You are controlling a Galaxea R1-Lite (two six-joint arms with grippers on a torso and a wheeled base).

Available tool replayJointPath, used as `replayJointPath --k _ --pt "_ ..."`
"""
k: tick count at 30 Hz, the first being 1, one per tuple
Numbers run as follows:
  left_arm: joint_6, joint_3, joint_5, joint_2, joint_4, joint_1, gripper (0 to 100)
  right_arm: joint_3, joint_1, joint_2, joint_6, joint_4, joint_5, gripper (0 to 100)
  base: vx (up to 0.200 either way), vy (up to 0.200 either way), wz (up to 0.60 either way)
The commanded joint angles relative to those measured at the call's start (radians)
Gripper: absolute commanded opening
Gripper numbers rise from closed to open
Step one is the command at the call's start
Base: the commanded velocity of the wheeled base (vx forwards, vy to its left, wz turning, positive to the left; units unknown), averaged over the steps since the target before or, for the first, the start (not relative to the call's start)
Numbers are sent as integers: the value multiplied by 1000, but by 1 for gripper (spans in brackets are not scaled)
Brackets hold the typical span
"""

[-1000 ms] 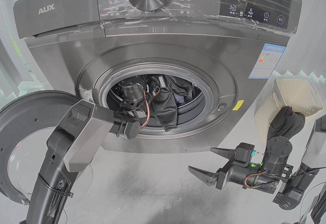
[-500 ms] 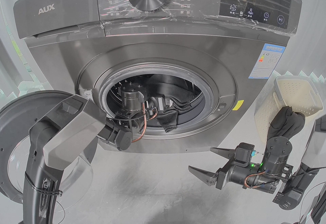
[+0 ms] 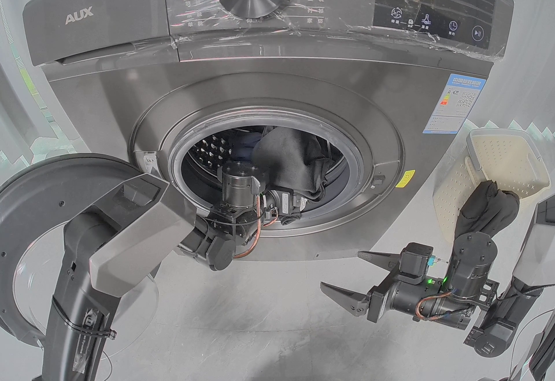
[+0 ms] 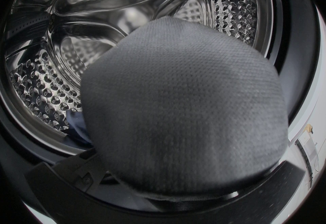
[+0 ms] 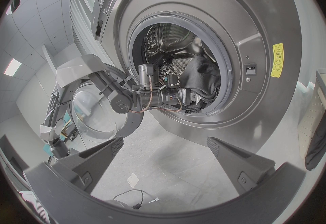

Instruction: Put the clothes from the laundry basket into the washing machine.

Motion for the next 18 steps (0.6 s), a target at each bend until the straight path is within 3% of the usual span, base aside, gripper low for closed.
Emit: replayJointPath --k 1,8,13,18 --pt "0 -58 2 69 13 3 0 -1 2 2 0 -1 0 100 0 0 0" --pt "-10 -150 10 100 2 10 0 -5 8 2 0 -2 0 100 0 0 0" --pt "-39 -366 80 156 -10 31 0 -9 11 5 2 -1 0 100 0 0 0" --pt "-39 -548 116 222 1 74 0 -11 11 13 0 -2 0 100 0 0 0"
